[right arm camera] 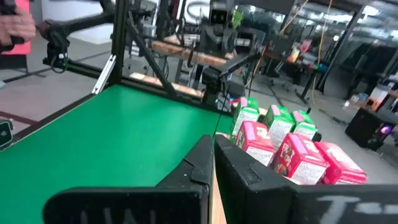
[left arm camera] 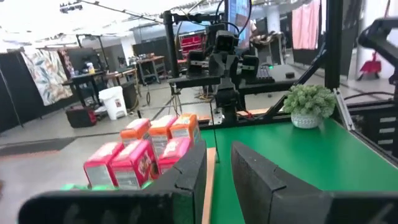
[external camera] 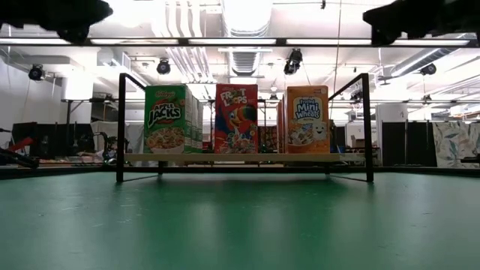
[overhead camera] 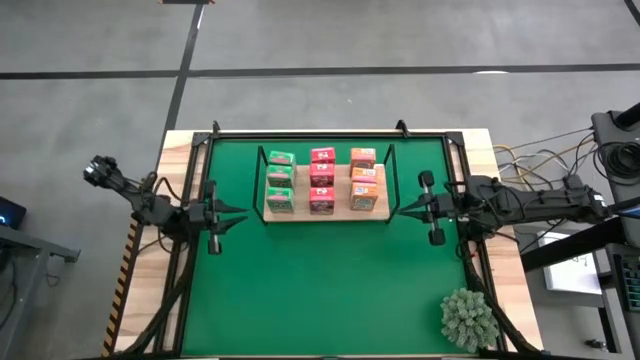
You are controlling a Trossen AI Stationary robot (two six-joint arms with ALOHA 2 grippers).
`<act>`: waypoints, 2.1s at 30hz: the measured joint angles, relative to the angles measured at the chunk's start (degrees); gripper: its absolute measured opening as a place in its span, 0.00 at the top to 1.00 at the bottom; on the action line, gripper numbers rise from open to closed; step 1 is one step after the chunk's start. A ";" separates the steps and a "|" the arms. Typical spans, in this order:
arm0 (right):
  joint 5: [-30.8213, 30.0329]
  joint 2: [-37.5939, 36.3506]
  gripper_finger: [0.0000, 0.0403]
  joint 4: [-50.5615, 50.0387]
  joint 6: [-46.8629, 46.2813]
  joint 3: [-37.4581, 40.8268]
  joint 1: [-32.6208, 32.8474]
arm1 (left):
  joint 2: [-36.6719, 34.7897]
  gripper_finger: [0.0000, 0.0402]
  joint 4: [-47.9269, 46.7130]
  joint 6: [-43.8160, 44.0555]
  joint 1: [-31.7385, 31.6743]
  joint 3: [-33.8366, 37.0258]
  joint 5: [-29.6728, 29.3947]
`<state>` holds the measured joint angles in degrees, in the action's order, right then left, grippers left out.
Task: Stack cereal on shelf
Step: Return to Home Position
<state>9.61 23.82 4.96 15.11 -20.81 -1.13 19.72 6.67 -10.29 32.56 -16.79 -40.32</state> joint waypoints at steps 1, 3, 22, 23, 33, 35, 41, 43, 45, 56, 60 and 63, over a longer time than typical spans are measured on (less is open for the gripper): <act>0.00 -1.16 0.98 0.10 0.19 0.67 0.00 | -1.30 0.86 -0.02 0.61 0.00 0.99 -0.02; 0.01 -3.58 0.98 0.03 0.82 2.10 0.00 | -4.14 0.86 -0.04 2.03 0.00 2.88 -0.51; -0.60 -23.42 0.98 -7.32 1.20 8.40 -0.02 | -19.74 0.86 -9.45 0.60 -0.15 5.35 0.49; -0.63 -23.76 0.98 -7.50 0.83 8.85 -0.01 | -19.75 0.86 -9.53 1.83 -0.15 5.78 1.26; 0.47 -23.07 0.98 -4.70 -1.43 16.85 -0.02 | -19.75 0.86 -3.02 8.92 -0.15 15.41 2.06; 0.43 -23.05 0.98 -0.74 -1.54 19.99 -0.02 | -19.41 0.86 -2.18 9.26 -0.22 16.17 1.88; -2.51 -22.68 0.98 -1.62 -0.36 20.08 -0.17 | -18.31 0.86 -2.18 5.82 -0.22 16.19 1.33; -3.92 -22.68 0.98 -1.49 1.10 20.08 -0.28 | -18.30 0.86 -2.27 5.71 -0.22 16.19 -0.66; -6.77 -22.66 0.98 -1.62 1.04 20.10 -0.34 | -18.30 0.86 -2.35 5.86 -0.22 16.19 -2.83; -18.56 -22.57 0.98 -1.94 2.42 20.12 -0.37 | -18.25 0.86 -2.57 7.03 -0.22 16.19 -11.18; -18.60 -22.55 0.98 -1.93 2.45 20.13 -0.37 | -18.23 0.86 -2.55 7.00 -0.22 16.21 -11.18; -18.60 -22.55 0.98 -1.93 2.45 20.14 -0.37 | -18.25 0.86 -2.55 7.00 -0.22 16.21 -11.18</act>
<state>-8.99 1.28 3.03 17.56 -0.67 -1.50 1.48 4.12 -3.29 32.34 -0.58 -51.51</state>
